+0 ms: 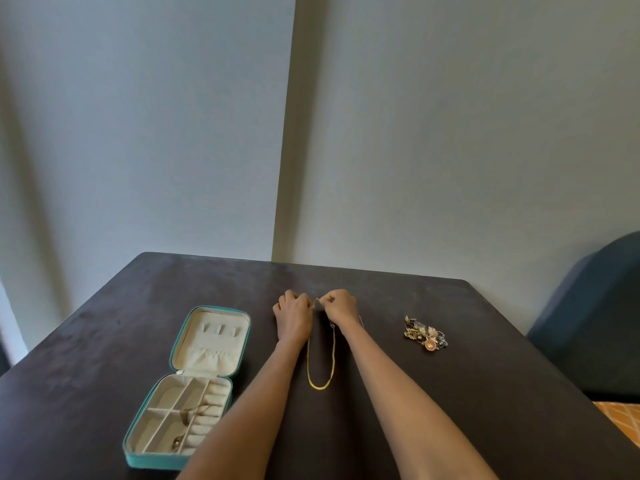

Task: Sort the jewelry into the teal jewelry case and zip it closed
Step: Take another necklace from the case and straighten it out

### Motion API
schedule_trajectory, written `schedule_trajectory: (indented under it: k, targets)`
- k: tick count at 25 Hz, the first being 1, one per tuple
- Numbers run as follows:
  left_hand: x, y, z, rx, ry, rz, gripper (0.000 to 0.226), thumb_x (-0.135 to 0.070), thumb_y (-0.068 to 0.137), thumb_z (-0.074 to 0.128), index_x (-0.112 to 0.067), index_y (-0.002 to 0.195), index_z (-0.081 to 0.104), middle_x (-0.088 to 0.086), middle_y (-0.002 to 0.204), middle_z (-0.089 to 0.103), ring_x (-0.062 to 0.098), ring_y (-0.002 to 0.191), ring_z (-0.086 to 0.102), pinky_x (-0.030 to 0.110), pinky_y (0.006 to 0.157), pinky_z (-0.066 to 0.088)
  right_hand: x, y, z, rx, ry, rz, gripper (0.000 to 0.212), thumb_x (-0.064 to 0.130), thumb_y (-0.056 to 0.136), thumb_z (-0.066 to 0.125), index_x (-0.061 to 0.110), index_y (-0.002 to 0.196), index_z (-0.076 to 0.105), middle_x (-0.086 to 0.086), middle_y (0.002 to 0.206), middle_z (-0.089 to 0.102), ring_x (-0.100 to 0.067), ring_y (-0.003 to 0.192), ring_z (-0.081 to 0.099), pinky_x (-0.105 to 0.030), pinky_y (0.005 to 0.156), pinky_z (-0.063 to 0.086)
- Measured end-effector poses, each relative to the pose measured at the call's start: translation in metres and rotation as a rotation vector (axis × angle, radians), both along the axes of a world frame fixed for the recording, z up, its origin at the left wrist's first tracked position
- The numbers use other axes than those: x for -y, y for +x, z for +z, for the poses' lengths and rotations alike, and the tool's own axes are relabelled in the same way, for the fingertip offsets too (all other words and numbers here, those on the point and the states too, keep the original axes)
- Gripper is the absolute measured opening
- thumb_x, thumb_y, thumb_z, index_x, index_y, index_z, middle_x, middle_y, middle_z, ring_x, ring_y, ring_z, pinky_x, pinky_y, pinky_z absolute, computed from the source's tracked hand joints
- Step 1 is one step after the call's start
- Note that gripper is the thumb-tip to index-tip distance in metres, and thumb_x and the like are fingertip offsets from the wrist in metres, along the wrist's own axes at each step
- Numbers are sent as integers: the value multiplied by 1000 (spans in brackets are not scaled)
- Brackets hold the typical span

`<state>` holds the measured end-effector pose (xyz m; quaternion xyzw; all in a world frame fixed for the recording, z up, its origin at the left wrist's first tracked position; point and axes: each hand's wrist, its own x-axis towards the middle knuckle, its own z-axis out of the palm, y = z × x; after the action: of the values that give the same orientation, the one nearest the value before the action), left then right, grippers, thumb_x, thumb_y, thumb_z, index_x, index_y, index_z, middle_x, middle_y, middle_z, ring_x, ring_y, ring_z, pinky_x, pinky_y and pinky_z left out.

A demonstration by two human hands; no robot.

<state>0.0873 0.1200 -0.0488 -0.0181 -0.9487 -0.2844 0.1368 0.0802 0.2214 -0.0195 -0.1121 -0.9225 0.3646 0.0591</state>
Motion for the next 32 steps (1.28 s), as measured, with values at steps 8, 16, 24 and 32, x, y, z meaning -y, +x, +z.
schedule_trajectory:
  k: [8, 16, 24, 32]
  targets:
    - [4, 3, 5, -38, 122, -103, 23, -13, 93, 42, -12, 107, 61, 10, 129, 45, 27, 120, 41, 36, 102, 31, -9, 58, 0, -288, 47, 91, 25, 13, 95, 44, 15, 104, 67, -2, 109, 64, -17, 107, 55, -30, 89, 45]
    - [10, 30, 9, 110, -39, -277, 34, -19, 99, 37, -13, 127, 55, 18, 144, 32, 32, 137, 26, 37, 113, 22, -2, 174, -23, -312, 494, 654, 47, 42, 98, 33, 20, 137, 47, 0, 141, 47, -15, 135, 35, -34, 113, 22]
    - [6, 16, 14, 155, -163, -236, 37, -24, 100, 30, -25, 131, 51, 10, 141, 40, 29, 129, 39, 39, 112, 20, -26, 196, -22, -163, 471, 770, 54, 48, 98, 35, 25, 147, 31, 8, 155, 26, -3, 144, 13, -26, 120, 4]
    - [3, -2, 13, 137, -171, -270, 36, -27, 101, 29, -27, 129, 52, 9, 137, 40, 26, 128, 39, 39, 112, 19, -38, 195, -20, -139, 535, 833, 65, 62, 91, 28, 30, 148, 26, 6, 157, 20, -4, 145, 9, -22, 116, 0]
